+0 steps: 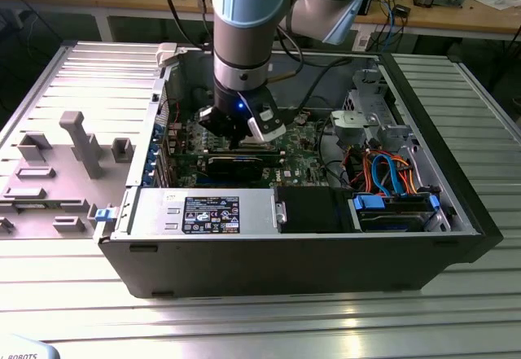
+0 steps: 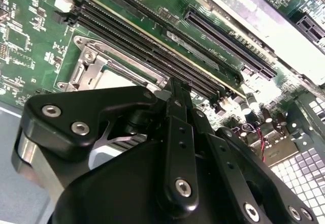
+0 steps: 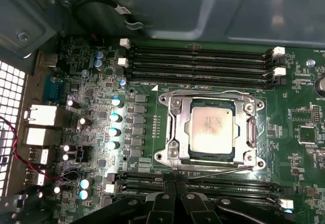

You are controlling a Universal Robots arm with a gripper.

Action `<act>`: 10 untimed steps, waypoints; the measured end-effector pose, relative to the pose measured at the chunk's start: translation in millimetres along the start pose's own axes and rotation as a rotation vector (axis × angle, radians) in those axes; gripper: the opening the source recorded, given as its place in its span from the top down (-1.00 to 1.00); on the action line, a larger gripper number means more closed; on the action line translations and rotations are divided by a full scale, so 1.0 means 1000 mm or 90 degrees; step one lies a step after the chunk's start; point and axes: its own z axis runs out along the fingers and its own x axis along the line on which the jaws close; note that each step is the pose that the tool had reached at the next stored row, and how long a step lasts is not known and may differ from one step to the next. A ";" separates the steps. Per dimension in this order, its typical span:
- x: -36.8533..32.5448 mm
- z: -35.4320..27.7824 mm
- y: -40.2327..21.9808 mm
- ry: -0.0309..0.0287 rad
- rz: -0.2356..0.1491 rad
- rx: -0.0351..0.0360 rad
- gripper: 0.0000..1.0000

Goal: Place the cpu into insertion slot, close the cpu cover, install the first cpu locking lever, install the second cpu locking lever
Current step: 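Install the second cpu locking lever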

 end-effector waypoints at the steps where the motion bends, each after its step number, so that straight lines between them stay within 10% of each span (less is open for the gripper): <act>1: 0.0011 0.0005 0.0000 0.0000 0.000 -0.0002 0.79; 10: 0.0045 0.0119 -0.0017 -0.0014 0.006 -0.0053 0.79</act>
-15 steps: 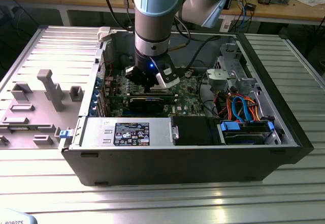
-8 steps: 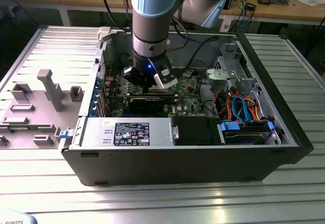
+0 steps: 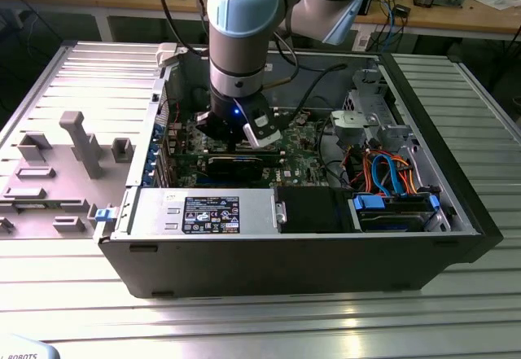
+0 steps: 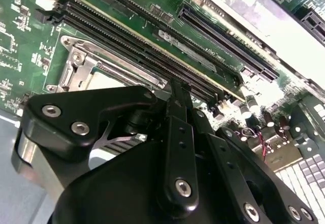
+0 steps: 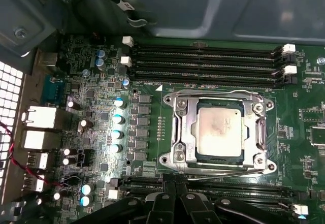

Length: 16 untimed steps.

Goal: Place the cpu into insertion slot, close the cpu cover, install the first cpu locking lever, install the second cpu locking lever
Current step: 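Install the second cpu locking lever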

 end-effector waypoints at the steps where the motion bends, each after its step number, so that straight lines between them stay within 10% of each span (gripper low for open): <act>1: 0.0003 0.0016 -0.0003 -0.0007 0.003 -0.0001 0.79; 16: 0.0054 0.0083 0.0009 -0.0050 0.024 -0.0150 0.79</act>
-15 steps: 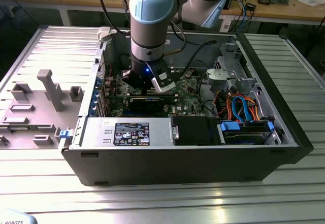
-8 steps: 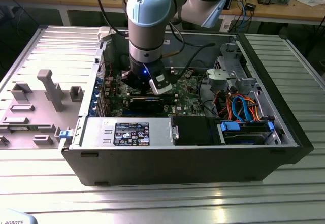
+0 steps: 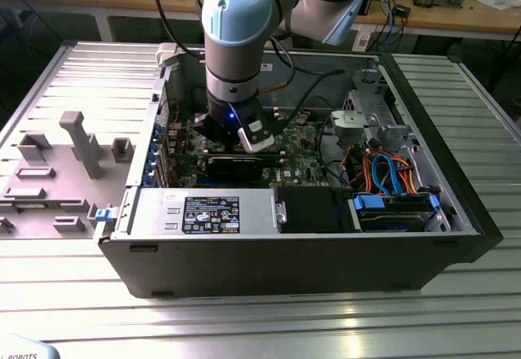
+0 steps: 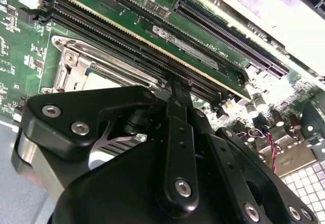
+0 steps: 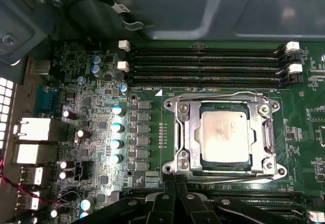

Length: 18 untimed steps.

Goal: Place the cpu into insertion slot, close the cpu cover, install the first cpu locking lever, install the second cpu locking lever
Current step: 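Install the second cpu locking lever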

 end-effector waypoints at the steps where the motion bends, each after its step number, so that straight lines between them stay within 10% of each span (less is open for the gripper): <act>1: 0.0001 0.0002 0.0006 0.0000 0.000 -0.0002 0.79; 14: 0.0039 0.0058 0.0072 -0.0001 0.000 -0.0092 0.79; 18: 0.0053 -0.0051 0.0095 -0.0001 0.000 -0.0093 0.79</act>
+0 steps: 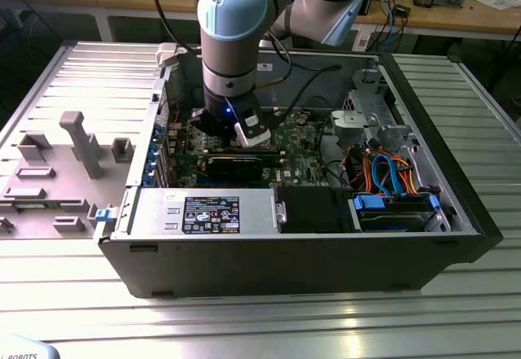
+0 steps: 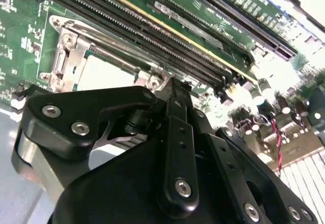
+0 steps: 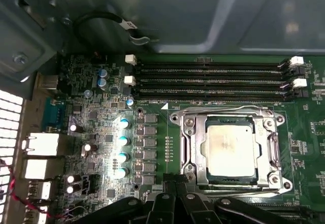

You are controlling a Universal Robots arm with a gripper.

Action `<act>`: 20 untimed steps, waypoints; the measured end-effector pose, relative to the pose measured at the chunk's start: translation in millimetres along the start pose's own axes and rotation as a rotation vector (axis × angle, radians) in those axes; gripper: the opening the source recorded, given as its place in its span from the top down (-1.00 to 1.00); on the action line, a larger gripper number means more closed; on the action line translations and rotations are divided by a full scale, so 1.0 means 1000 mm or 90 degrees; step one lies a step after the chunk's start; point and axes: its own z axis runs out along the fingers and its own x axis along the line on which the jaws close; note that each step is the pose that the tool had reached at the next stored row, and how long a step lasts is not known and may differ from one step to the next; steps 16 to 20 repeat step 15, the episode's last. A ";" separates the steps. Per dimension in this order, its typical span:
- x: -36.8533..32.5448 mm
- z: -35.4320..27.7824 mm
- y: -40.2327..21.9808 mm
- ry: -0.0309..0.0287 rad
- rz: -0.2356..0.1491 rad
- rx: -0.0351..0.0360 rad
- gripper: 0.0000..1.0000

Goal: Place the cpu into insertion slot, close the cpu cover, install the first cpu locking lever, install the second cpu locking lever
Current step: 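Install the second cpu locking lever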

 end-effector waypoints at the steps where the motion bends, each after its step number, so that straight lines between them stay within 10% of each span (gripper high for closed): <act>1: 0.0003 -0.0032 0.0007 0.0000 0.000 0.0000 0.79; 20: 0.0007 -0.0102 0.0023 0.0000 0.000 0.0001 0.79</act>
